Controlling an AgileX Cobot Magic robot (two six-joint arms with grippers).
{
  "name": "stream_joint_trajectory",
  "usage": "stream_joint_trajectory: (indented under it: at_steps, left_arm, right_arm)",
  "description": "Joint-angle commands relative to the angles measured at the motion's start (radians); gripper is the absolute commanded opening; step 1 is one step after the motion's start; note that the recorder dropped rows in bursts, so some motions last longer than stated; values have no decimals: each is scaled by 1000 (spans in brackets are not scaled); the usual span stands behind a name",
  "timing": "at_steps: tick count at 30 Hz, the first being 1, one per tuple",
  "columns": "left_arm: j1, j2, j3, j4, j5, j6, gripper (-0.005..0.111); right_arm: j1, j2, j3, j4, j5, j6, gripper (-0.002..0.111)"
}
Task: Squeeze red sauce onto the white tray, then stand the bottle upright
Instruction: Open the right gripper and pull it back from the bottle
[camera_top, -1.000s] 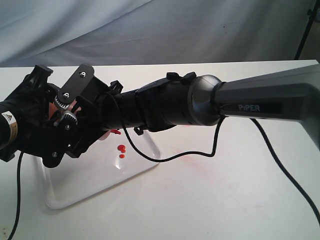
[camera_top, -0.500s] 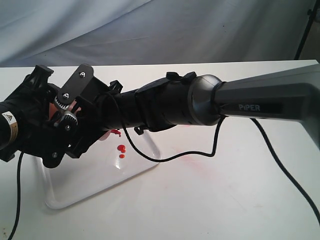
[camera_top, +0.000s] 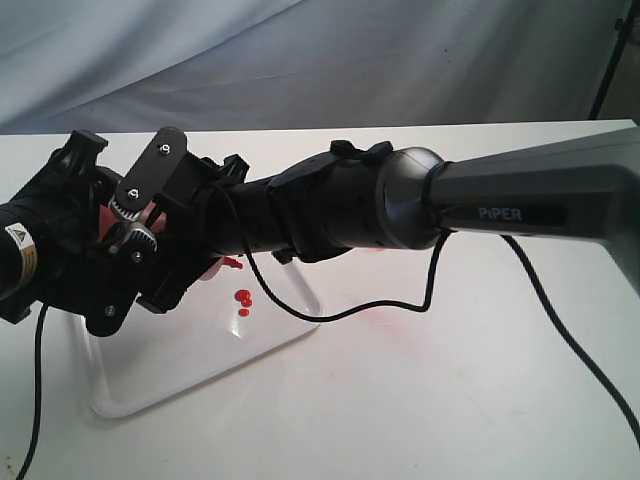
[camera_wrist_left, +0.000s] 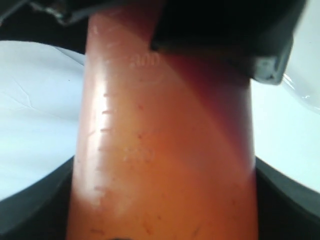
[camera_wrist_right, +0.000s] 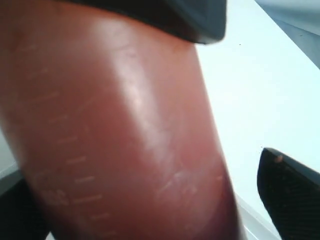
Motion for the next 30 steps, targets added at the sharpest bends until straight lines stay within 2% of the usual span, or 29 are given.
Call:
stream_joint_trajectory:
  at_steps: [1,18,19,24,30]
  left_arm:
    - [-1,-13,-8,-2,41,-36,0]
    - [-1,-13,-8,-2,41,-39,0]
    - [-1,-13,-8,-88,37,-40,0]
    - [-1,-15,-8,-162,25,-43,0]
    - [-1,-66,-8,-268,-51,-43,0]
  right_arm:
    - [2,-9,1,-18,-12,-6,93]
    - [2,-91,88,-25,-64,42,93]
    - [2,-423,380,15,-209,152,91]
    - [-2,-439,419,75,-209,152,87]
    - [-2,-485,467,114,-209,152,83]
